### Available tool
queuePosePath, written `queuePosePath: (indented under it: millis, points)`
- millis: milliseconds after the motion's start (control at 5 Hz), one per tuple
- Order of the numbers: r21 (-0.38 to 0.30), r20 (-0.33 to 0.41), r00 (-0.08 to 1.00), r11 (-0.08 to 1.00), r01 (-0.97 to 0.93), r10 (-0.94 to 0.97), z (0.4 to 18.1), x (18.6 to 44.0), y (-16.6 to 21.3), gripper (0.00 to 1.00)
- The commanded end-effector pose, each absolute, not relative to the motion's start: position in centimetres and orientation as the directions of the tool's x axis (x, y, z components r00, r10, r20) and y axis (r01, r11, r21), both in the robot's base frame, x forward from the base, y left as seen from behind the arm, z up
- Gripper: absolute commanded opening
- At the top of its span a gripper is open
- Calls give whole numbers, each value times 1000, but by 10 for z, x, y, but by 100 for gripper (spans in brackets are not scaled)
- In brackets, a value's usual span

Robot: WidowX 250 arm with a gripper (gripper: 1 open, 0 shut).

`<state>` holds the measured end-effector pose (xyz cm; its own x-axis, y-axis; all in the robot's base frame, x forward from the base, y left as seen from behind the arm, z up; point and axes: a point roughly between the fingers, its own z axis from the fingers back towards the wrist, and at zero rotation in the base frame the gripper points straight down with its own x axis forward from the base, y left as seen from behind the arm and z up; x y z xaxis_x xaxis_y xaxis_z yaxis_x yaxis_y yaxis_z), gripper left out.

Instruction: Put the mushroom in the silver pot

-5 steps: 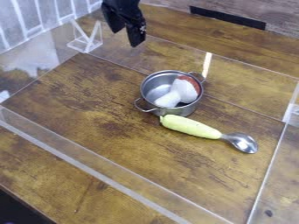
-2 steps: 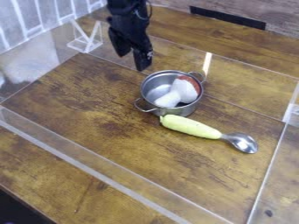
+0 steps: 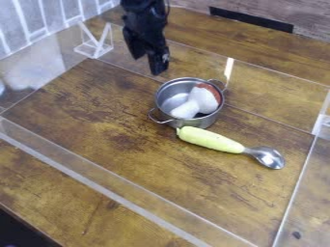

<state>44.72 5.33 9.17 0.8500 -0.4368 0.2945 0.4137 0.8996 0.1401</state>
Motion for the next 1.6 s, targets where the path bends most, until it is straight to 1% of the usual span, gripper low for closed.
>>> queuePosePath:
  millis: [0, 200, 400, 600, 1000, 1200, 1400]
  points:
    - [199, 311, 851, 904, 378, -424, 127, 458, 55, 100]
    - [193, 311, 871, 923, 333, -380, 119, 458, 57, 100]
    - [178, 307, 857, 909, 377, -415, 110, 453, 57, 100]
    - [175, 303, 841, 894, 413, -448, 106, 449, 57, 100]
    - [205, 270, 843, 883, 421, -465, 109, 446, 46, 100]
    - [217, 257, 857, 891, 400, -447, 108, 451, 47, 100]
    - [223, 260, 843, 879, 421, -470, 107, 456, 47, 100]
